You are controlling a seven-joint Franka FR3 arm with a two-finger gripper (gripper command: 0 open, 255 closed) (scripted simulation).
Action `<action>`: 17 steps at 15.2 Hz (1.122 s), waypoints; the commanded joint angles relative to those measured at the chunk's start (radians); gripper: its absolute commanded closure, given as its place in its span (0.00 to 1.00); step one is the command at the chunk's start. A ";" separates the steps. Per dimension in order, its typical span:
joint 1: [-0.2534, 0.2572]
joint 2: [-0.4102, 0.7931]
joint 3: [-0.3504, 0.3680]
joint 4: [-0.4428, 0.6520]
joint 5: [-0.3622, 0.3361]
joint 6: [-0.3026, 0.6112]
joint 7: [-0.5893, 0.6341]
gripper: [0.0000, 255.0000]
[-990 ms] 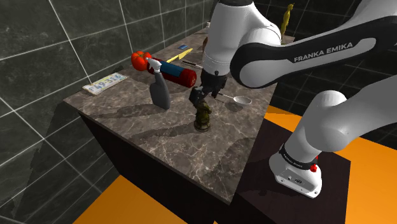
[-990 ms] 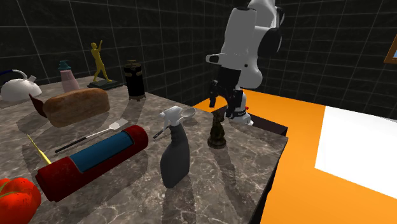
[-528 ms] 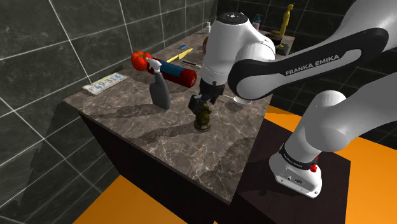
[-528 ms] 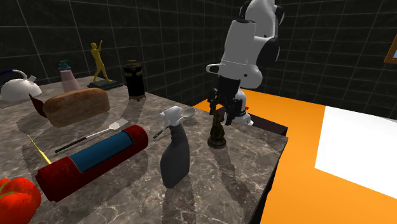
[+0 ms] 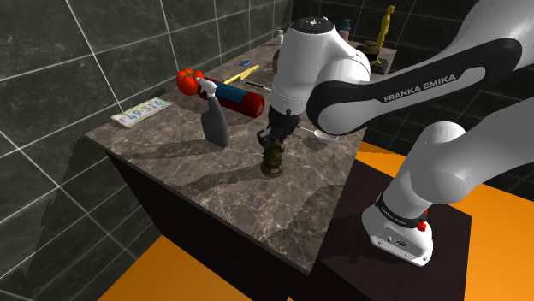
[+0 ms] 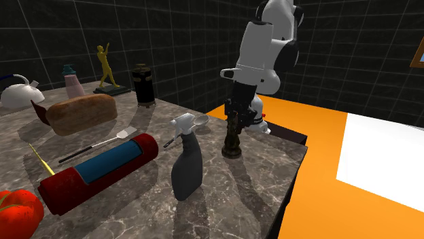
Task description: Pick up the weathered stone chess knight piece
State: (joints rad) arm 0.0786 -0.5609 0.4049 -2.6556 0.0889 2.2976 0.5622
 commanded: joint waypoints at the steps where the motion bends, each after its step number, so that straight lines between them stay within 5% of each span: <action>1: 0.000 0.000 0.000 -0.001 0.000 -0.001 0.000 1.00; 17: 0.002 -0.069 -0.044 0.155 -0.005 -0.225 -0.030 1.00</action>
State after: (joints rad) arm 0.0802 -0.6237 0.3646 -2.5105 0.0839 2.0891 0.5347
